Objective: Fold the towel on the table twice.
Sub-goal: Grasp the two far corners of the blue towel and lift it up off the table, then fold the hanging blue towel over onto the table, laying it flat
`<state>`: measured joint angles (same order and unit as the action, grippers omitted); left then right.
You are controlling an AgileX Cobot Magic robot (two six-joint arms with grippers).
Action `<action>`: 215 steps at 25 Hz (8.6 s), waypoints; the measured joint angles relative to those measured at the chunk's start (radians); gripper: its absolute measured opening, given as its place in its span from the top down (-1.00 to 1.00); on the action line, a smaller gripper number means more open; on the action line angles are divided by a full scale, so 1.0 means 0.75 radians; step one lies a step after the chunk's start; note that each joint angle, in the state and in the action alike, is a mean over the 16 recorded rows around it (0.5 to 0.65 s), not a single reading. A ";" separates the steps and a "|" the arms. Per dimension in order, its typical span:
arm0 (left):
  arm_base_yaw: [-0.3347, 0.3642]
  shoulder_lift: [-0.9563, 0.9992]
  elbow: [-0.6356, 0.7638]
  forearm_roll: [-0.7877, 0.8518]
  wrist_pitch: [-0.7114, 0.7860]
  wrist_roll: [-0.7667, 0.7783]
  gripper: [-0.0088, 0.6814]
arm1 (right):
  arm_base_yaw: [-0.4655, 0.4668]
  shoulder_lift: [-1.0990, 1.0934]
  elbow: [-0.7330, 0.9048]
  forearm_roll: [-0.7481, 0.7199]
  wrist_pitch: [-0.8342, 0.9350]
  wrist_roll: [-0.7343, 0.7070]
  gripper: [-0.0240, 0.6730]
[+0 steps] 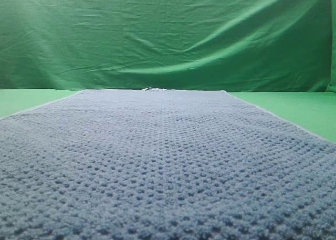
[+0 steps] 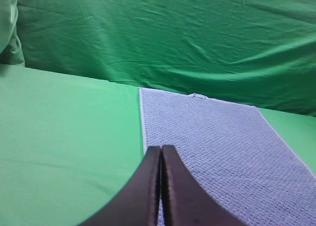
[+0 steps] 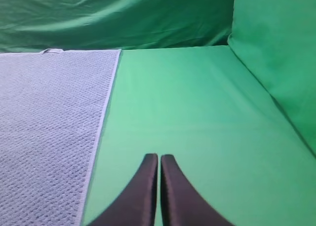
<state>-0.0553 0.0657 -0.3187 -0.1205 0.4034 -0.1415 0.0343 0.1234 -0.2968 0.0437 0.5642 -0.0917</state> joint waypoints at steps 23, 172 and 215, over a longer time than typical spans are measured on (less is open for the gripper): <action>-0.120 0.833 -0.491 0.013 0.436 0.124 0.97 | 0.160 0.886 -0.555 0.055 0.294 -0.026 0.93; -0.123 2.421 -2.215 -0.169 0.851 0.162 0.97 | 0.387 2.255 -2.145 -0.128 0.509 0.049 0.93; -0.131 1.306 -0.511 -0.618 0.557 0.467 0.97 | 0.649 1.147 -0.640 -0.050 0.406 0.323 0.93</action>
<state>-0.1535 1.0449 -0.7017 -0.5842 0.8211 0.2085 0.5213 0.9835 -0.7772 0.0063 0.8685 0.1502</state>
